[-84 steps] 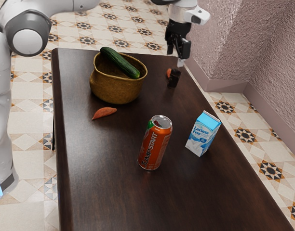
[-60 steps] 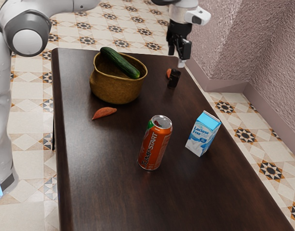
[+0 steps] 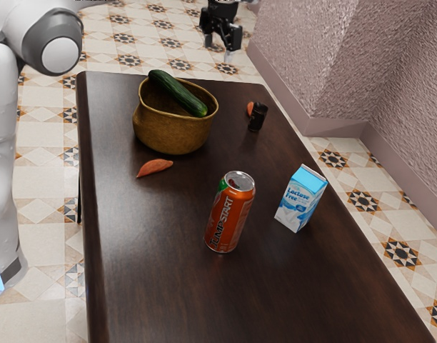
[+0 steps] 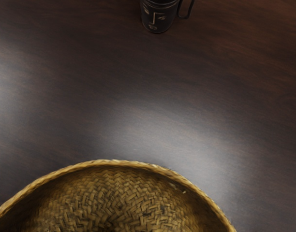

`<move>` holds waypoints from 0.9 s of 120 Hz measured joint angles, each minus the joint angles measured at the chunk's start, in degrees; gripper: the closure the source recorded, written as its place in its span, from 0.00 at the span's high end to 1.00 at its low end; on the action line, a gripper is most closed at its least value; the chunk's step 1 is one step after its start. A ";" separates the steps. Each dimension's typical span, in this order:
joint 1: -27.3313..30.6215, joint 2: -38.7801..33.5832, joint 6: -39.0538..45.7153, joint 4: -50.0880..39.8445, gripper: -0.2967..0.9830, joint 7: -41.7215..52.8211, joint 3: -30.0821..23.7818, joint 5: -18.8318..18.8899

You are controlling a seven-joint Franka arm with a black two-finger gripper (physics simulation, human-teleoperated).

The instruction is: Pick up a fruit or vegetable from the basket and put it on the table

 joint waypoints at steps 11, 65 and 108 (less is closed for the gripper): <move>0.44 0.55 -0.01 0.04 0.77 0.23 -0.06 -0.08; 0.56 0.00 0.48 -0.17 0.77 2.82 -0.03 -0.05; -2.04 -6.19 6.98 -11.46 0.77 31.72 -0.33 0.29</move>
